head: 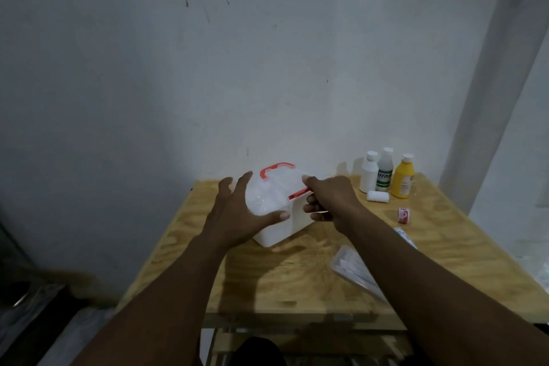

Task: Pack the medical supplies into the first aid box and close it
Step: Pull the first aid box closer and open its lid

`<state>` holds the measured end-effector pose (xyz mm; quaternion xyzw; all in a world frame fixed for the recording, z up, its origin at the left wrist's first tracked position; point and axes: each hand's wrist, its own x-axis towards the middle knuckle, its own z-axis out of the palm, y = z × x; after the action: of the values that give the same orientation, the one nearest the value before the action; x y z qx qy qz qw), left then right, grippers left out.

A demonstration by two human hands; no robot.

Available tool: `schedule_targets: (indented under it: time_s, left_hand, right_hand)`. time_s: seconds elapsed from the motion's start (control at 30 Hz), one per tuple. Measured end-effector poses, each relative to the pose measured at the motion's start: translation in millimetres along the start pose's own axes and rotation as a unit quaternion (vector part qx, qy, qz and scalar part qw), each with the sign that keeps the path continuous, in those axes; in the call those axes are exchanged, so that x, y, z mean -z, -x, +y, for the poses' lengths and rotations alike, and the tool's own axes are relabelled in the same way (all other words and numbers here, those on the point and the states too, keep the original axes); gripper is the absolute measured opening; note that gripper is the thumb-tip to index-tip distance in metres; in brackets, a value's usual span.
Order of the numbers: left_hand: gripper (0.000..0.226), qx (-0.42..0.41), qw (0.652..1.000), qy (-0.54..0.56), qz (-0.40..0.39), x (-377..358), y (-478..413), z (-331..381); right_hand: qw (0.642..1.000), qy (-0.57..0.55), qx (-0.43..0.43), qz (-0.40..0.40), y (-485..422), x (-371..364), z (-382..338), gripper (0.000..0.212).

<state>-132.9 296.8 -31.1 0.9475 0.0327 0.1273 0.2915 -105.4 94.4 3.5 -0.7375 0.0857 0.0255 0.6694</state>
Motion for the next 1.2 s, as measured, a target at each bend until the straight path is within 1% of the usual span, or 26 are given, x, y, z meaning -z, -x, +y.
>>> schedule_targets:
  time_s: [0.07,0.13,0.2,0.27,0.33,0.37,0.43,0.5,0.63,0.7,0.77,0.8,0.9,1.0,1.1,1.2]
  left_hand:
    - [0.124,-0.006,1.0,-0.002,0.008,1.9,-5.1,-4.3]
    - [0.11,-0.022,1.0,0.015,0.004,4.6,-12.1,-13.3]
    - [0.095,-0.052,0.998,0.034,0.01,11.1,-14.1,-16.1]
    - [0.088,-0.059,0.997,0.051,0.013,22.1,-8.5,-10.7]
    - [0.088,-0.047,0.997,0.066,0.016,30.4,-6.7,-8.9]
    - [0.089,-0.043,0.996,0.078,0.015,34.0,-6.4,-8.3]
    - [0.094,-0.037,0.994,0.101,0.01,41.0,-7.4,-7.1]
    - [0.095,-0.02,0.992,0.124,0.011,46.1,-12.4,-5.0]
    - [0.084,0.017,0.991,0.127,0.029,61.2,-23.1,-0.1]
    - [0.089,0.038,0.989,0.135,0.037,67.6,-31.5,-0.3]
    - [0.104,0.064,0.984,0.166,0.033,71.9,-41.6,-1.8]
    - [0.106,0.083,0.98,0.181,0.027,73.9,-46.2,-1.9]
    - [0.094,0.134,0.966,0.221,0.014,76.1,-58.8,-3.0]
    - [0.091,0.172,0.952,0.253,0.0,72.4,-70.5,-7.1]
    - [0.081,0.201,0.938,0.281,-0.012,63.5,-80.8,-11.7]
    - [0.074,0.215,0.927,0.305,-0.027,52.7,-85.2,-16.8]
  right_hand:
    - [0.996,0.072,0.042,-0.025,0.9,5.1,-8.2,0.038]
    - [0.983,0.149,0.1,-0.036,1.1,9.1,-13.6,0.046]
    - [0.965,0.205,0.163,-0.03,-1.2,12.8,-15.6,0.053]
    - [0.947,0.231,0.225,-0.008,-6.7,17.3,-16.5,0.055]
    - [0.934,0.225,0.276,0.016,-13.1,21.3,-16.3,0.057]
    - [0.934,0.213,0.286,0.029,-16.5,22.3,-15.8,0.056]
    - [0.944,0.171,0.278,0.05,-19.7,23.8,-18.0,0.047]
    - [0.957,0.112,0.265,0.049,-20.7,24.3,-22.6,0.037]
    - [0.965,0.044,0.259,-0.013,-25.0,21.9,-37.7,0.02]
    - [0.964,0.042,0.263,-0.028,-30.0,20.1,-47.8,0.016]
    - [0.963,0.041,0.265,-0.03,-37.3,17.8,-57.3,0.016]
    - [0.963,0.037,0.264,-0.03,-41.1,16.3,-61.3,0.017]
    - [0.966,0.028,0.255,-0.034,-53.9,10.3,-70.2,0.02]
    - [0.969,0.034,0.239,-0.045,-67.9,3.8,-75.7,0.028]
    - [0.979,0.032,0.195,-0.047,-84.7,-1.7,-75.6,0.04]
    - [0.989,0.022,0.143,-0.041,-100.5,-5.6,-67.3,0.046]
